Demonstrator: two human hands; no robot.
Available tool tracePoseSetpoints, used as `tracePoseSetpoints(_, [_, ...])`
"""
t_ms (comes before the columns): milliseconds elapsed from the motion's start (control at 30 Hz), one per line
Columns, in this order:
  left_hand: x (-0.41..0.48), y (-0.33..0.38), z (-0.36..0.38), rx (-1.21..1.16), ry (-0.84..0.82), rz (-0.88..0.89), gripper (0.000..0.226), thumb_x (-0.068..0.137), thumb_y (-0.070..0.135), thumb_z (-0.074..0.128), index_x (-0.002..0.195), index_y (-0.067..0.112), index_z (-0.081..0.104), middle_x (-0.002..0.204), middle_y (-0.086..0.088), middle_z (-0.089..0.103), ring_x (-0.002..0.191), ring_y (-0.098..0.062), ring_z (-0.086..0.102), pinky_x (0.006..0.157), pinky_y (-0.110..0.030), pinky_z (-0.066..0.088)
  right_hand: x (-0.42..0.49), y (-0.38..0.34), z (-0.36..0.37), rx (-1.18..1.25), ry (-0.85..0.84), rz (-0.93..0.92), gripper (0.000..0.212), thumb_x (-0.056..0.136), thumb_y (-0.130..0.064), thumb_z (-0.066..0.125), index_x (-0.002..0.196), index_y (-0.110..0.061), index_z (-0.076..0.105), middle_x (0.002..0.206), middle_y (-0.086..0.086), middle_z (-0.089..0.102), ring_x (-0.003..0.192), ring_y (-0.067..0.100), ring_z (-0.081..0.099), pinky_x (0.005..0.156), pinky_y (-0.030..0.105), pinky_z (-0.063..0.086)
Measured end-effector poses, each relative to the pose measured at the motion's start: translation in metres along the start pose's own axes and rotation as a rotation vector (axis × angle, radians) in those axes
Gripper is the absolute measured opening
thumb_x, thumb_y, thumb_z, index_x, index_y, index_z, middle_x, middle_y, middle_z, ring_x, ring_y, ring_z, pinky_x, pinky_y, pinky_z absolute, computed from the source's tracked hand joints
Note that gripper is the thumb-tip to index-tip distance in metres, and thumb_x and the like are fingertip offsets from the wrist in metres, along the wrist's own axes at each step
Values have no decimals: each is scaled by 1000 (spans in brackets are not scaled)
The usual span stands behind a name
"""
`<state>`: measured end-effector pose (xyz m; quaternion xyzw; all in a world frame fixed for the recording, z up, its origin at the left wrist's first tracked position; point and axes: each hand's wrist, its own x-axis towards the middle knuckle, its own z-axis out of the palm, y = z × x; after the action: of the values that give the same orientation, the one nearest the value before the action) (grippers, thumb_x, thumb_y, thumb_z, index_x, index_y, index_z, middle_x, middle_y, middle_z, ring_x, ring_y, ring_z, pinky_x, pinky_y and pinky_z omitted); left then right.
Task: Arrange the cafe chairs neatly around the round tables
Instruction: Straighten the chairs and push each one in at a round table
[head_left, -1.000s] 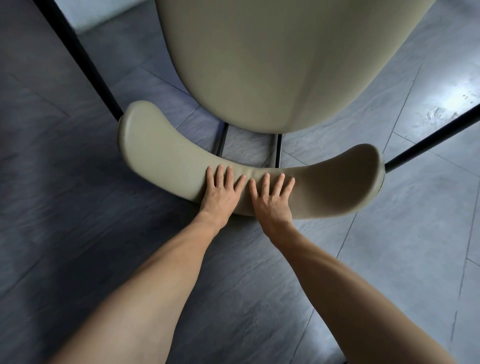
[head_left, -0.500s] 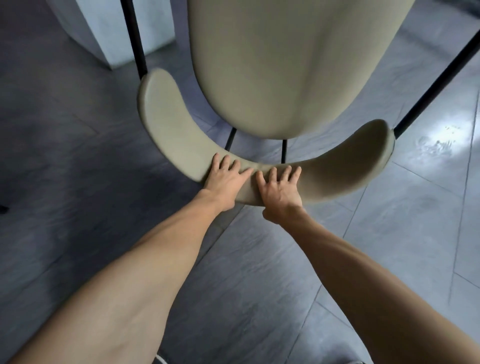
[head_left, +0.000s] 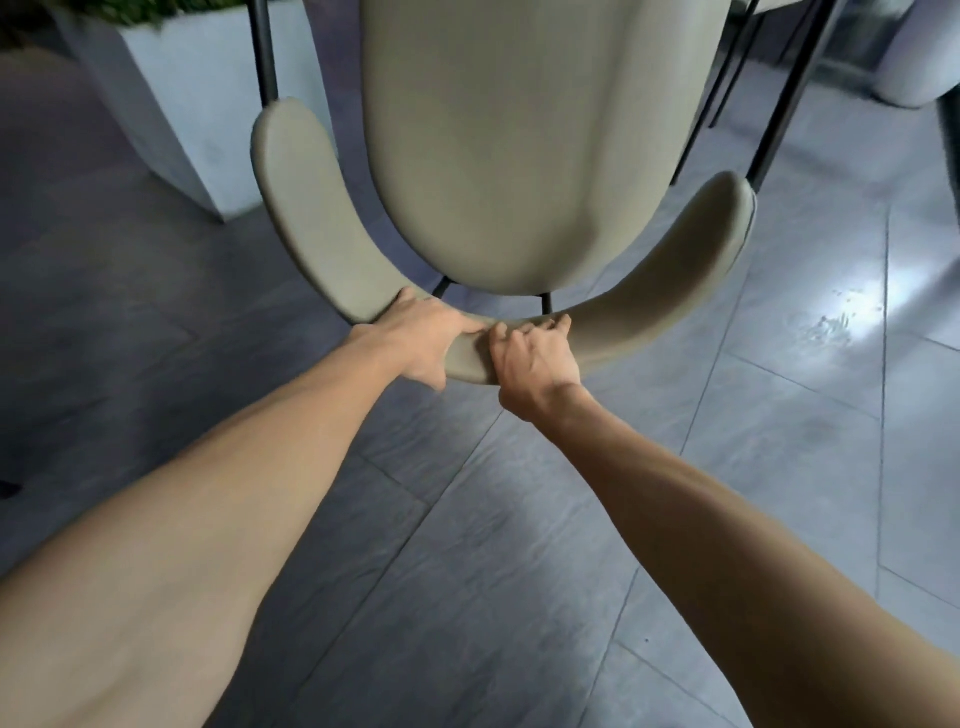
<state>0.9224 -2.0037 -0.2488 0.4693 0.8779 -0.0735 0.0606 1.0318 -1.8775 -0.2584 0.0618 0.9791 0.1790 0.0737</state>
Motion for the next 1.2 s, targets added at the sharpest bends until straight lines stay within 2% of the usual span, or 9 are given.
tracePoseSetpoints(100, [-6,0,-18,23,-39,26,105,51,37,75,147,49,32,112,7,69,95,-21,63,88,-39,47,-10,4,-13,-3,16,-36,46,96,-14,43,140,-6,39,124,13,62,115,40,61,106,68,34])
tracePoseSetpoints(300, [-28,0,-72,5,-123,43,99,51,36,75,142,49,39,104,9,69,85,-19,62,77,-34,47,-32,18,-70,53,-32,-64,40,94,-15,47,134,-10,45,119,7,64,111,31,64,106,64,38])
tracePoseSetpoints(567, [-66,5,-186,-100,-239,41,92,54,29,72,139,50,41,104,11,68,96,-18,62,91,-41,45,-62,62,-185,162,-120,-87,39,86,-19,57,125,-15,53,111,4,67,101,26,67,95,49,50])
tracePoseSetpoints(700, [-77,10,-256,-138,-270,77,87,65,17,75,142,45,44,107,7,67,99,-20,61,85,-34,45,-65,90,-229,218,-136,-100,36,84,-20,58,119,-17,57,109,3,68,100,25,67,81,37,50])
tracePoseSetpoints(800, [-80,10,-292,-173,-279,86,80,68,14,69,138,45,47,97,8,64,97,-22,63,74,-32,38,-65,110,-262,257,-177,-118,34,82,-22,59,116,-18,60,108,2,69,99,26,68,82,36,53])
tracePoseSetpoints(867, [-78,5,-309,-185,-301,101,76,71,14,65,137,46,46,101,7,65,97,-22,63,72,-30,35,-63,121,-279,283,-207,-134,32,82,-22,59,114,-19,62,107,3,69,99,26,67,83,37,54])
tracePoseSetpoints(1000, [-67,0,-337,-223,-246,150,71,78,9,57,137,46,45,106,11,64,101,-21,61,82,-32,38,-52,152,-305,323,-238,-159,30,83,-20,57,111,-19,65,106,5,70,101,28,66,81,35,51])
tracePoseSetpoints(1133, [-56,-5,-343,-158,-88,190,68,87,12,64,145,37,40,135,16,55,123,-16,51,107,-41,31,-32,183,-321,334,-226,-126,28,85,-20,55,111,-18,65,108,7,69,104,31,65,81,35,49])
tracePoseSetpoints(1200, [-46,-10,-343,-138,5,166,64,89,13,64,145,32,42,135,14,56,121,-17,52,108,-44,30,-18,195,-326,346,-180,-92,24,86,-20,53,107,-19,65,105,8,70,100,32,66,77,35,46])
